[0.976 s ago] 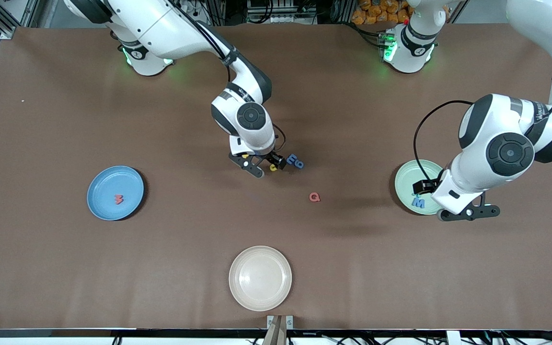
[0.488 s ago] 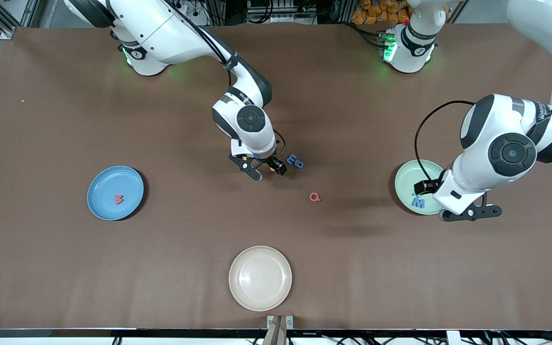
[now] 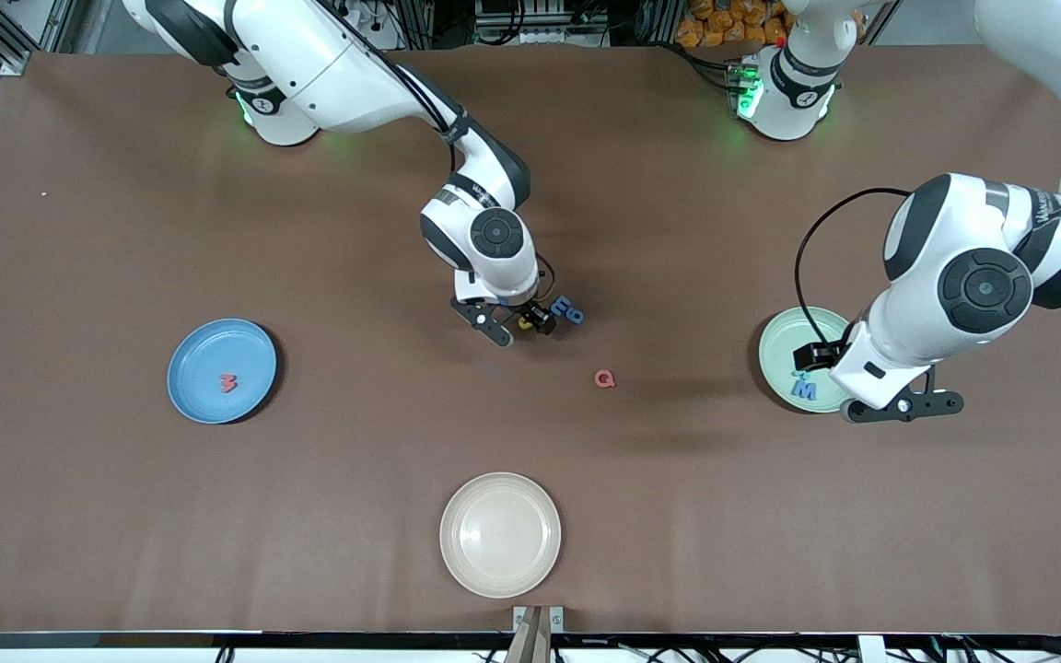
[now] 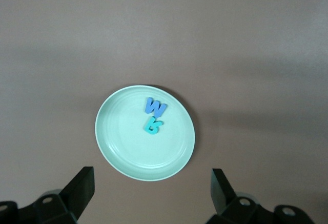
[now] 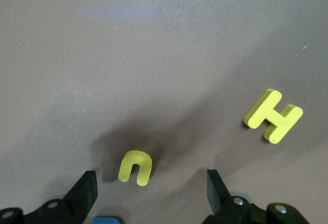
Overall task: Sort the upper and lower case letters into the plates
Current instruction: 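Grasp the yellow u with the right gripper and lift it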
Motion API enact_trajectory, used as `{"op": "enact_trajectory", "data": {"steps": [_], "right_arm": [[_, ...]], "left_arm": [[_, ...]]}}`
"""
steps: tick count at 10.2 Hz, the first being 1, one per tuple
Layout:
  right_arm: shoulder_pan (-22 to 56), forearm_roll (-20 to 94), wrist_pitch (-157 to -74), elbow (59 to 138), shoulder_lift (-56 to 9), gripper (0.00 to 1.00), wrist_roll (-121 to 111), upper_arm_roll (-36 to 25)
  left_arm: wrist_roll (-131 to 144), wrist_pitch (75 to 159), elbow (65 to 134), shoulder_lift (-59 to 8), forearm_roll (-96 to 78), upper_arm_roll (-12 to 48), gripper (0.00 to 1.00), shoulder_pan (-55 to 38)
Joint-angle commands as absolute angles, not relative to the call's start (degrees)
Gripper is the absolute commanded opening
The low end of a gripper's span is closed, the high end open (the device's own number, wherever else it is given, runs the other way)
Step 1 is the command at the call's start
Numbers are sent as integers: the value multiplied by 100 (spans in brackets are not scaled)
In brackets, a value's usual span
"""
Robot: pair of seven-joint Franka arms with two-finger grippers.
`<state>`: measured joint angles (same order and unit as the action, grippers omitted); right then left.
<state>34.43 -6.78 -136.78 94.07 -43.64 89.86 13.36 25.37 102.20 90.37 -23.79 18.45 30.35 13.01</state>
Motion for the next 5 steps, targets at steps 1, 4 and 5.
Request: {"op": "enact_trajectory", "data": {"steps": [1,4,5], "right_arm": [[3516,-835,-13667,9211,-4535,91,9141,1248],[3516,-826,-13667,9185,-4544,65,9141,1239],[3498,-826,-13667,9185,-4553,62,9141,1239]], "left_arm": [[2522,9941,9044,-2154,1687,3050,100,1336],[2540,9940,9053,-2215,1696,3041,100,1257],[2549,9940,9088,-2232,1696,3050,100,1248]]}}
